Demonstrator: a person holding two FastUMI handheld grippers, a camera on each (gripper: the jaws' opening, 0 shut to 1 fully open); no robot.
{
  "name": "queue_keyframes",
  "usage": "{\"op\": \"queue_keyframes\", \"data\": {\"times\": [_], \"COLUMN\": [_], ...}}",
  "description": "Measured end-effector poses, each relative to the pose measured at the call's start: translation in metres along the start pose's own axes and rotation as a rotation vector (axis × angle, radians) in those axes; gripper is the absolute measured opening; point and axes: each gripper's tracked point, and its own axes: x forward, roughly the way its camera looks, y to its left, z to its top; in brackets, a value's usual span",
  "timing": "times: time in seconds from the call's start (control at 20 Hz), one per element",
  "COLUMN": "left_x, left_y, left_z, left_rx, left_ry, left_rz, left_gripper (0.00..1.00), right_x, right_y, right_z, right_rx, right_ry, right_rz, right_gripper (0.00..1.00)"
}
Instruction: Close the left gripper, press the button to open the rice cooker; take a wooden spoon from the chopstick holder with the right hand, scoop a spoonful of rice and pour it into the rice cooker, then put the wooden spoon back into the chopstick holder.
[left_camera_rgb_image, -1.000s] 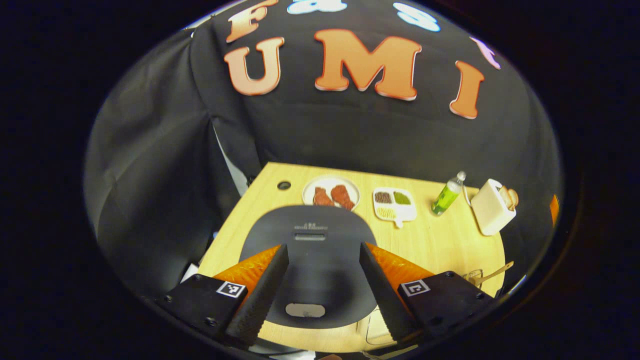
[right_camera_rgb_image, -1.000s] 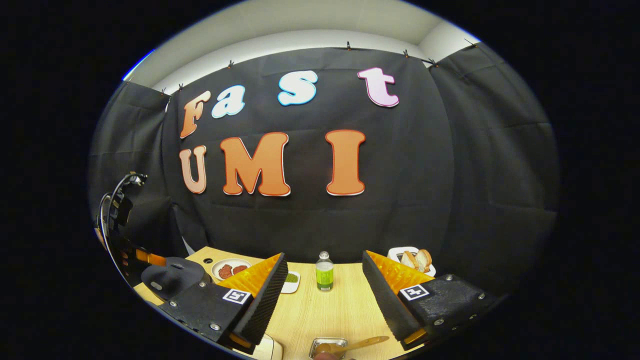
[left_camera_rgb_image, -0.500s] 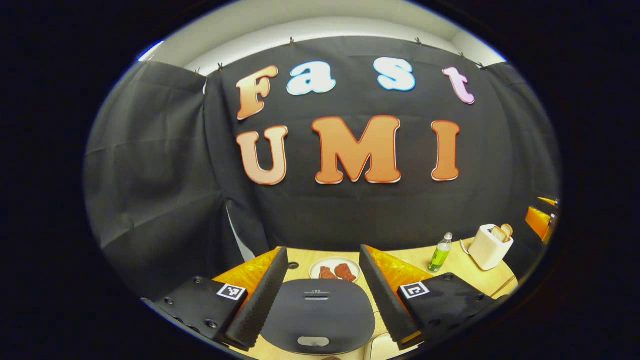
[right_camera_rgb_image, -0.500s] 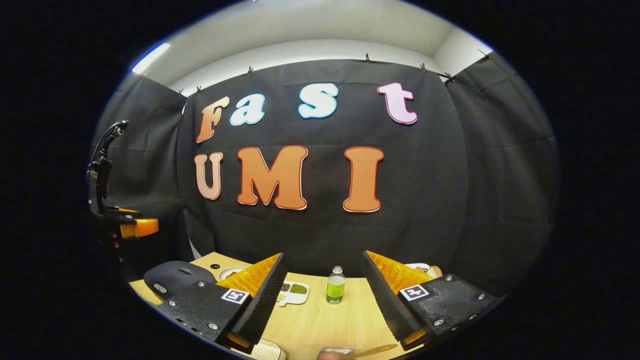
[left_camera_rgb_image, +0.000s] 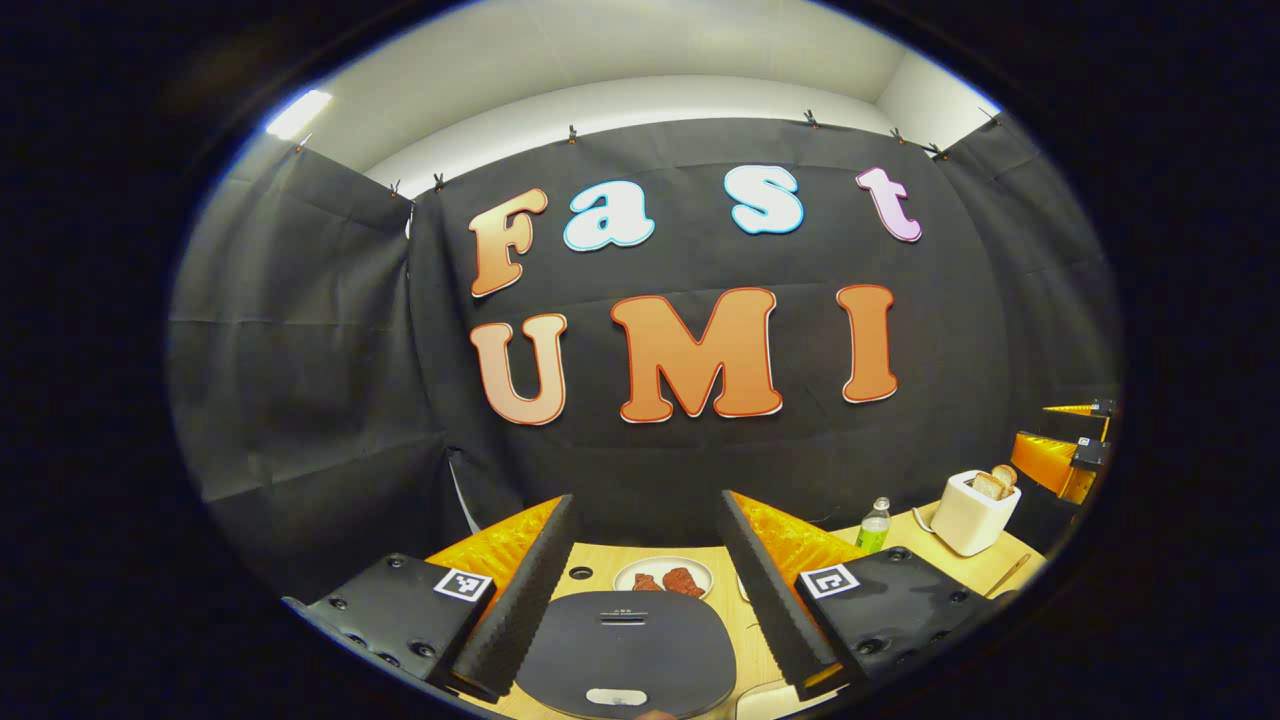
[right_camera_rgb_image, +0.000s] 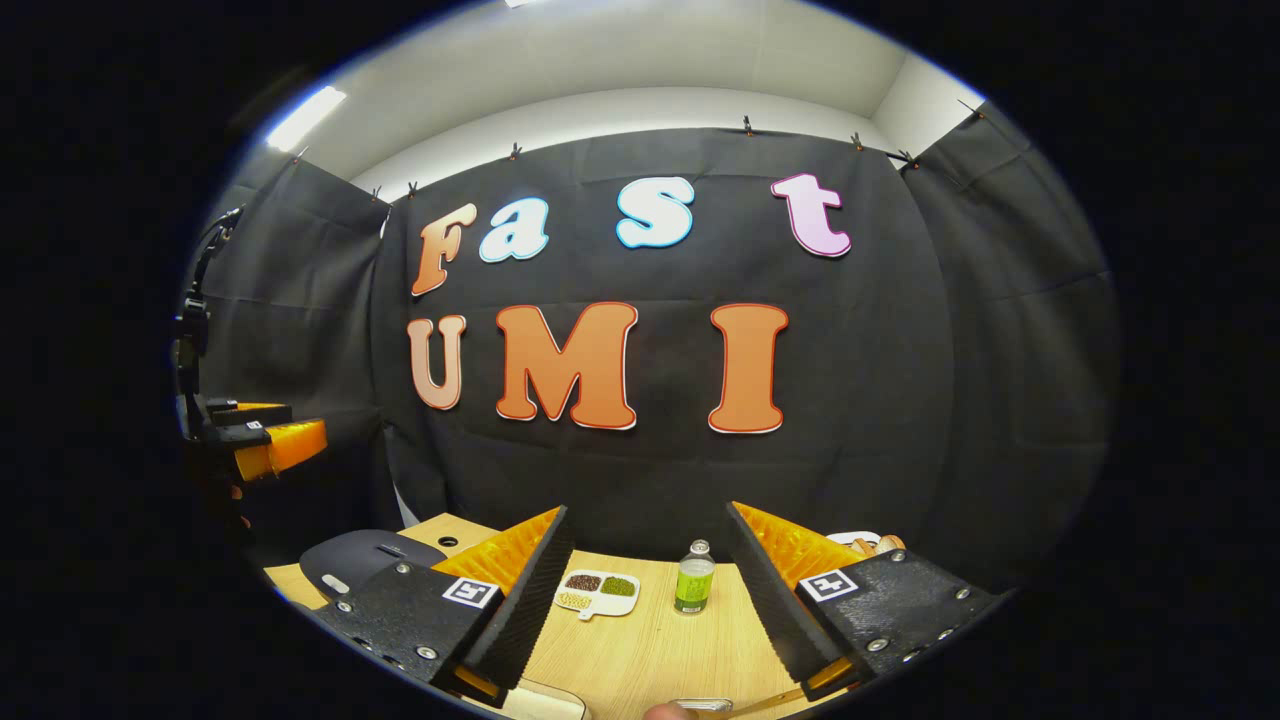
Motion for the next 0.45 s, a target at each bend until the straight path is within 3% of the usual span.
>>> {"op": "queue_keyframes", "data": {"times": [0.15,0.25,0.45], "left_x": [-0.004,-0.009,-0.014], "left_y": [-0.007,-0.012,-0.031], "left_z": [0.005,0.005,0.0], "left_rx": [0.009,0.019,-0.004], "left_ry": [-0.034,-0.051,-0.048], "left_rz": [-0.008,-0.002,-0.045], "left_gripper": [0.92,1.0,0.96], "right_x": [-0.003,-0.003,-0.005], "right_y": [0.0,0.0,-0.002], "right_z": [-0.002,-0.002,-0.008], "right_rx": [0.005,0.014,0.027], "right_ry": [-0.002,-0.005,0.007], "right_rz": [0.0,-0.006,-0.015], "right_gripper": [0.94,0.94,0.94]}}
